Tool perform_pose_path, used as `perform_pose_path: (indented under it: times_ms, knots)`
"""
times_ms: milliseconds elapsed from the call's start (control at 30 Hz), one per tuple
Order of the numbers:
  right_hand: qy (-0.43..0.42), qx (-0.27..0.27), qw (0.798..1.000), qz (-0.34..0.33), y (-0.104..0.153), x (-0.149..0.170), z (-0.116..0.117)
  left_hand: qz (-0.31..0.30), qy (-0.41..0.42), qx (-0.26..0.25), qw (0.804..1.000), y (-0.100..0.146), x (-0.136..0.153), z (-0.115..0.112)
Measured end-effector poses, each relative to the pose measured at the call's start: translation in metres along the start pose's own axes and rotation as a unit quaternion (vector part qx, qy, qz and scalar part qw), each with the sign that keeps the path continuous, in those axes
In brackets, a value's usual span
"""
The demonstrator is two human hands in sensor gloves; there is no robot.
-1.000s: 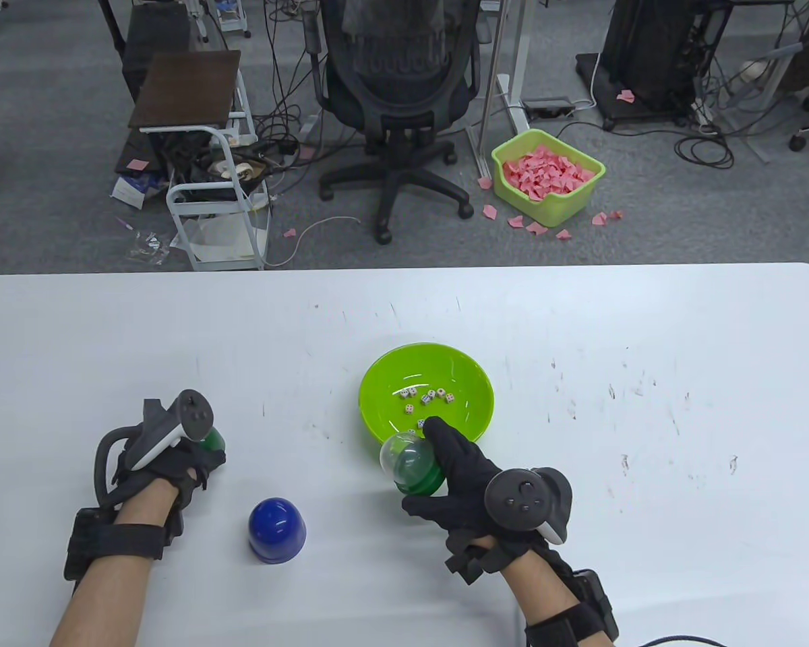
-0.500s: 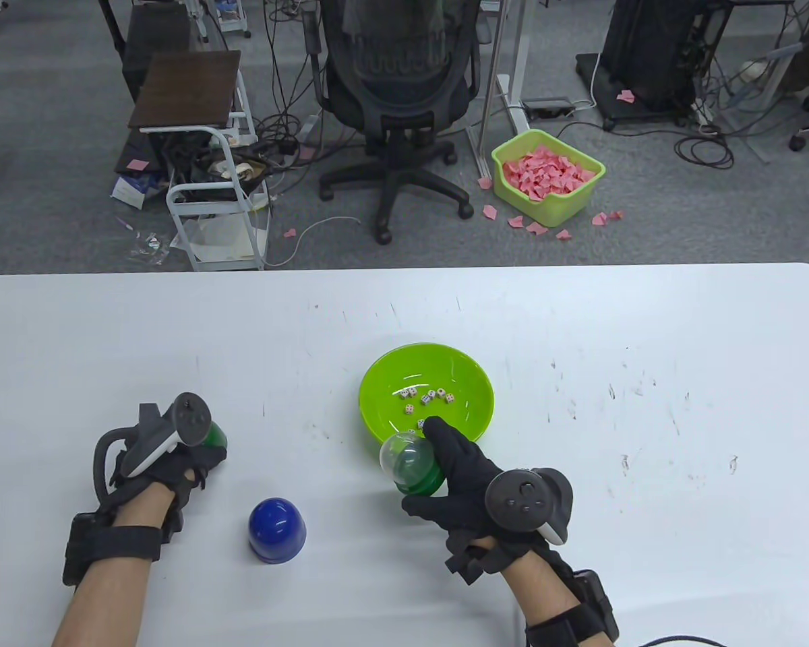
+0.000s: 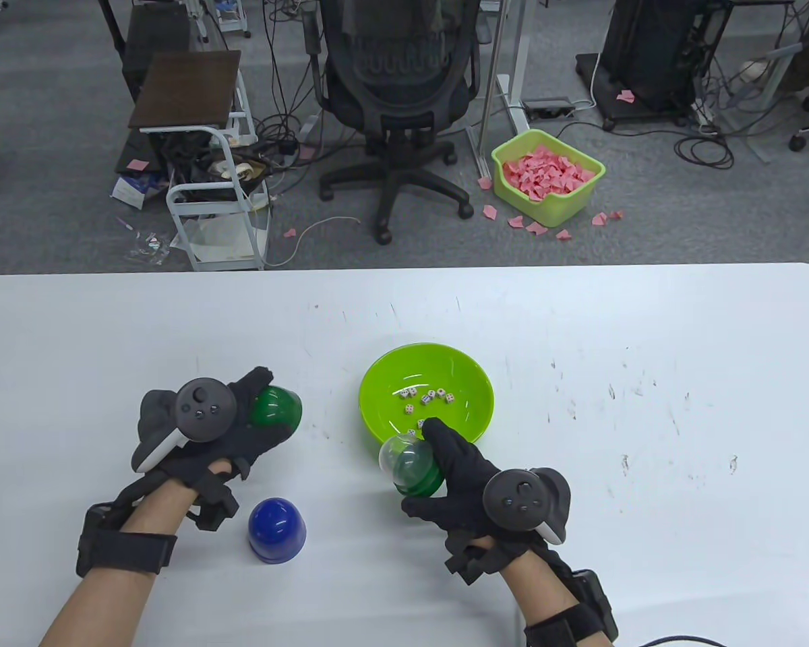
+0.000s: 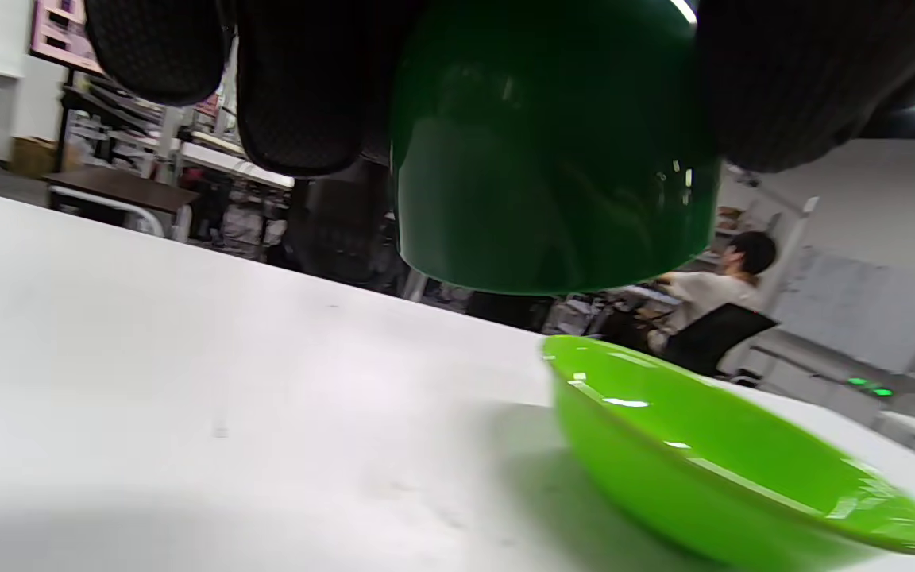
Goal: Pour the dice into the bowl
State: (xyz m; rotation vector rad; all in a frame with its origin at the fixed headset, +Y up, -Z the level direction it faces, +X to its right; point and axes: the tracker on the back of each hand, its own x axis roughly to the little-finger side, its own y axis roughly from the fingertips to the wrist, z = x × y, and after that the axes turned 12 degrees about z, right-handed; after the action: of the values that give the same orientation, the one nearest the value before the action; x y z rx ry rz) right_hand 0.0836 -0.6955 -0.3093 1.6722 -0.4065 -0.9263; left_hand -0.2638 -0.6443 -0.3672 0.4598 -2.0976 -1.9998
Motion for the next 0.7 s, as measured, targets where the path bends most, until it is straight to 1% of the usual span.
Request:
perform_pose_path:
  times_ms: [167,333,533,700]
  knots:
    - [0.003,-0.003,1.0,-0.002,0.0,-0.001,0.001,-0.062,0.022,0.014,0.998,0.012,-0.036,-0.004]
    - [0.004,-0.005,1.0,-0.004,0.0,-0.002,0.002,-0.105,0.029,0.032,0.994,0.02,-0.066,-0.012]
    - [0.004,-0.007,1.0,-0.007,0.0,-0.003,0.004,-0.135,0.035,0.056,0.989,0.023,-0.094,-0.025]
    - [-0.004,-0.002,1.0,-0.01,0.001,-0.004,0.002,-0.148,0.029,0.071,0.986,0.023,-0.11,-0.035]
